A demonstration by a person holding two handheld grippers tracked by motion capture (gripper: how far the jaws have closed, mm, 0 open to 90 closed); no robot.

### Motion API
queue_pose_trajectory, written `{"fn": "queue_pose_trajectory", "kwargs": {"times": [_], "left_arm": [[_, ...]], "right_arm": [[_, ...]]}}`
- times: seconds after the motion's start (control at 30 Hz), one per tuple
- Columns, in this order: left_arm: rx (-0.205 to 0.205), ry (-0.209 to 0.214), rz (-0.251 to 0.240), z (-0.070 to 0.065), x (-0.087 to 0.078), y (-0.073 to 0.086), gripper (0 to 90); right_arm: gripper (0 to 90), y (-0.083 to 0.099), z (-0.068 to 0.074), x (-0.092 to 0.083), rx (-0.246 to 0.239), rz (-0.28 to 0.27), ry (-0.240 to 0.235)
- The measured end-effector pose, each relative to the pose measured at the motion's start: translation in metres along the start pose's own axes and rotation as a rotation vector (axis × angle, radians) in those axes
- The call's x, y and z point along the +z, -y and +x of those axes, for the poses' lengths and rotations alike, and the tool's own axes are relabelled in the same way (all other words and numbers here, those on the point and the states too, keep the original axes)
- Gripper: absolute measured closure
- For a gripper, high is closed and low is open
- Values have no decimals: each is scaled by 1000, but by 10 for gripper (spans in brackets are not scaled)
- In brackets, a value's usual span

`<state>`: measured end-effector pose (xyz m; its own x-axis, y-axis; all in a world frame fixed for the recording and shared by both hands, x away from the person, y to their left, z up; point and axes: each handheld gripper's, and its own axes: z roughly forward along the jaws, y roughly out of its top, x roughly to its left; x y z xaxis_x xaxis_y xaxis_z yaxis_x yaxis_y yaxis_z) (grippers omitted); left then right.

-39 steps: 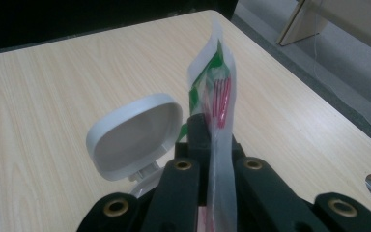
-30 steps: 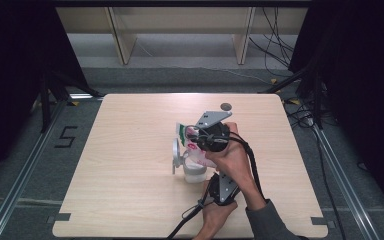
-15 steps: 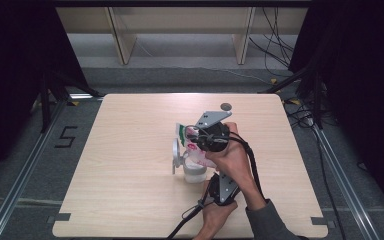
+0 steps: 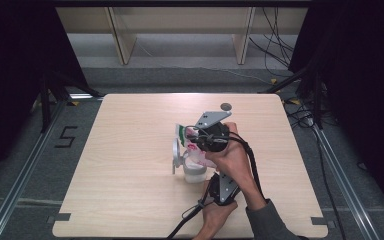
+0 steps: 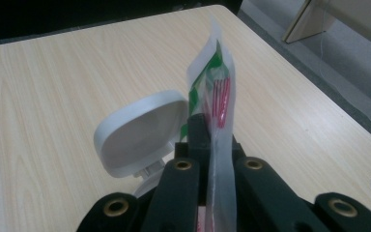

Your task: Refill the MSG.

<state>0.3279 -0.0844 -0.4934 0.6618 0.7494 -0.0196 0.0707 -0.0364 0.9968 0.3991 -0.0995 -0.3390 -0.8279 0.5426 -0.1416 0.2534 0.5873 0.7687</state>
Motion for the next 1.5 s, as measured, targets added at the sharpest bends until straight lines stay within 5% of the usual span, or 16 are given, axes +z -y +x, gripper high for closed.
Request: {"fn": "queue_pose_trajectory", "kwargs": {"times": [1.5], "left_arm": [[25, -3, 1, 1, -1, -1, 831]], "right_arm": [[900, -1, -1, -3, -11, -22, -8]]}}
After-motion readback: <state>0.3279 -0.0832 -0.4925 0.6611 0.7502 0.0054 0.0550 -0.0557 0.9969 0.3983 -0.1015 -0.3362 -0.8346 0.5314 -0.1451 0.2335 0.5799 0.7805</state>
